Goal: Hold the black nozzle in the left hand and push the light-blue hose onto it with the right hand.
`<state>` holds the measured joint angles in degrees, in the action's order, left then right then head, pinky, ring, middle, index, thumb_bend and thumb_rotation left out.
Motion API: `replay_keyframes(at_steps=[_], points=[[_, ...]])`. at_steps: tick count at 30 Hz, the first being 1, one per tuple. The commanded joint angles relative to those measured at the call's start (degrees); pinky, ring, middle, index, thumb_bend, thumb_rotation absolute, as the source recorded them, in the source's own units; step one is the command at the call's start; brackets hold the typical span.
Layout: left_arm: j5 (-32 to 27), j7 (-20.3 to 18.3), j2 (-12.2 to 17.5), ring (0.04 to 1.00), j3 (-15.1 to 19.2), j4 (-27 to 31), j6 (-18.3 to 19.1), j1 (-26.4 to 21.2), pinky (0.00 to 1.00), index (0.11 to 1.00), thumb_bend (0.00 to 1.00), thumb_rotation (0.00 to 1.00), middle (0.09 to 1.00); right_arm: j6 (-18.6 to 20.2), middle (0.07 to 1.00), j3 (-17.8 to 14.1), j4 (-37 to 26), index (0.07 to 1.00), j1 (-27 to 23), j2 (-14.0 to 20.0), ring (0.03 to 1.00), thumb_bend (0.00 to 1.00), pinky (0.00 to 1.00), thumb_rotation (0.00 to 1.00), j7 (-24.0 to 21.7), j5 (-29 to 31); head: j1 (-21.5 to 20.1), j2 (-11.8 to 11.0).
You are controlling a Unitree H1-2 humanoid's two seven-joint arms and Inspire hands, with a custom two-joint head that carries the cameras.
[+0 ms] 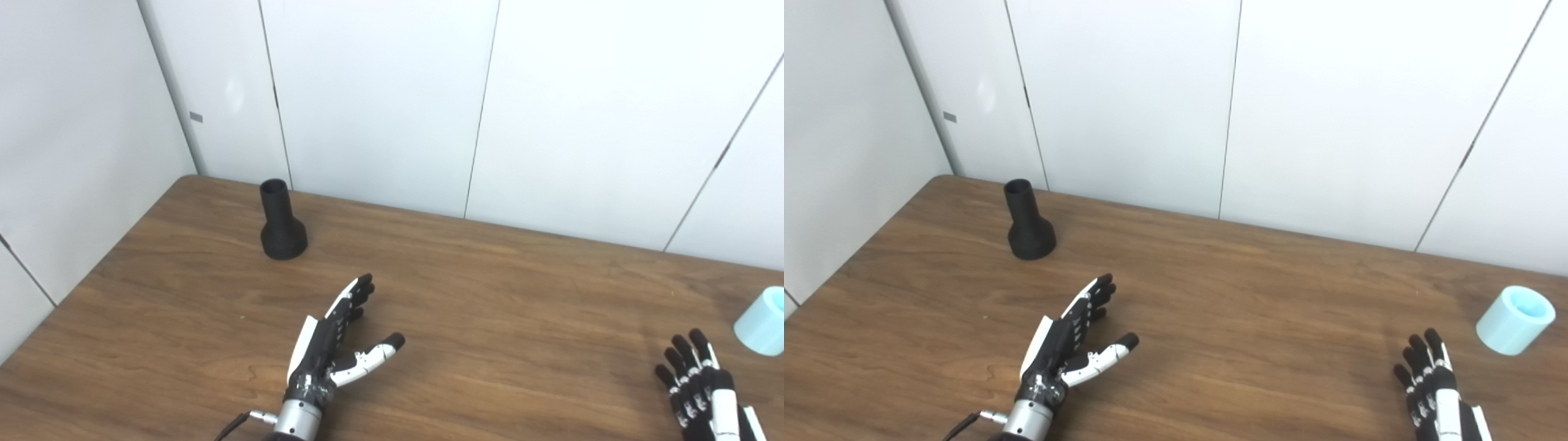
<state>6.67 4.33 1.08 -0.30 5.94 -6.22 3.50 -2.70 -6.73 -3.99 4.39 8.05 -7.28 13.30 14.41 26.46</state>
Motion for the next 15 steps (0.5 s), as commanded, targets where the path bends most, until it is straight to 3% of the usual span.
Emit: replay_keyframes(at_steps=[1, 9, 12, 15], points=[[1.01, 2.86, -1.19, 0.85, 0.89, -5.02, -4.36, 1.13, 0.81, 0.876, 0.76, 0.13, 0.869, 0.31, 0.973, -0.47, 4.32, 1.0, 2.48, 0.3, 0.981, 0.66, 0.96, 0.93, -0.02, -0.16, 0.06, -0.06], [-0.42, 6.06, 1.66, 0.885, 7.57, -7.82, -9.27, -3.91, 0.87, 0.88, 0.78, 0.13, 0.893, -0.82, 0.971, -0.62, 6.02, 0.998, 2.28, 0.86, 0.975, 0.66, 0.95, 0.92, -0.52, -0.14, 1.19, -1.06], [2.81, 8.87, 2.49, 0.856, 10.33, -6.37, -6.65, -6.52, 0.86, 0.866, 0.82, 0.18, 0.871, -0.76, 0.973, -0.56, 6.24, 0.999, 2.26, 1.07, 0.974, 0.68, 0.95, 0.92, -0.74, 0.0, 1.18, -1.18], [3.35, 10.06, 4.8, 0.824, 12.3, -6.59, -6.69, -8.82, 0.81, 0.867, 0.84, 0.22, 0.847, 0.13, 0.984, -0.41, 5.77, 1.0, 2.36, 1.19, 0.978, 0.69, 0.96, 0.92, -0.71, 0.01, 0.72, -0.86]])
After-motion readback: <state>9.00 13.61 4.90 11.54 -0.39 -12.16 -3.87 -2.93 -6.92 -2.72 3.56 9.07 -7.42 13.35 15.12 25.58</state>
